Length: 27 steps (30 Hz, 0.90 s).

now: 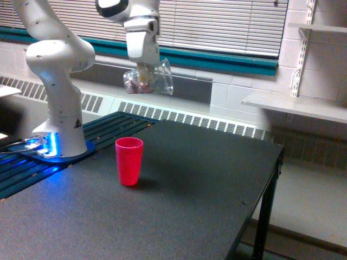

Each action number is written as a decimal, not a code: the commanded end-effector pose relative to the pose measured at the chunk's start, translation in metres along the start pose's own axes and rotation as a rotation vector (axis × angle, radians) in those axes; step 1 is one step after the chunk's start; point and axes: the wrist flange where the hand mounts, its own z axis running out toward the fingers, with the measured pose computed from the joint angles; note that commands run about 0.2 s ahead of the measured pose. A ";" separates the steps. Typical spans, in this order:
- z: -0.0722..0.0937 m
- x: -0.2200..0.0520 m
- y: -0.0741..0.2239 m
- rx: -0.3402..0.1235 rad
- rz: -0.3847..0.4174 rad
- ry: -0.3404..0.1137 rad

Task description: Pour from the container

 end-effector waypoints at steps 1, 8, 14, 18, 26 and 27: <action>-0.001 -0.015 0.004 -0.013 0.010 -0.039; -0.001 -0.030 0.007 -0.024 0.024 -0.070; -0.003 -0.040 0.010 -0.036 0.033 -0.092; -0.004 -0.046 0.012 -0.045 0.038 -0.106; -0.007 -0.057 0.017 -0.068 0.056 -0.130; -0.008 -0.058 0.018 -0.071 0.057 -0.133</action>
